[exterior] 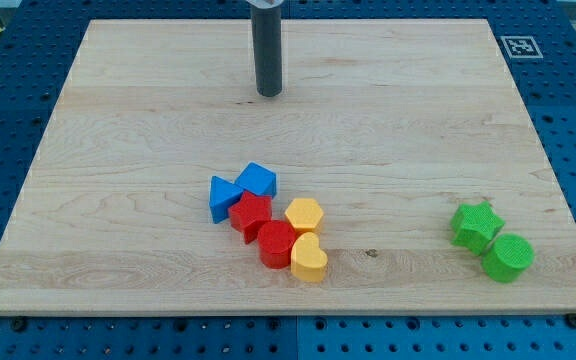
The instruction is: Move your arm slightly to the bottom left side of the group of blocks
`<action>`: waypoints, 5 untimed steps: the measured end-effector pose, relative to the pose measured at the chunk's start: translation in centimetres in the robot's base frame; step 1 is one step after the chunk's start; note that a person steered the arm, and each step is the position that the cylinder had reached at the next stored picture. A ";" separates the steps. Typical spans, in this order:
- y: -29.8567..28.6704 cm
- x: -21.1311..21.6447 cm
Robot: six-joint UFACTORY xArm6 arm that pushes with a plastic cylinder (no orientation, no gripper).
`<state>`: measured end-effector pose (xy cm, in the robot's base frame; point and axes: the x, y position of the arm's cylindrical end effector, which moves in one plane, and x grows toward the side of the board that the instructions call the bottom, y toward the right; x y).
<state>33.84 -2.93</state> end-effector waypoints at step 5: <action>-2.2 3.5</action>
<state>37.33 -5.11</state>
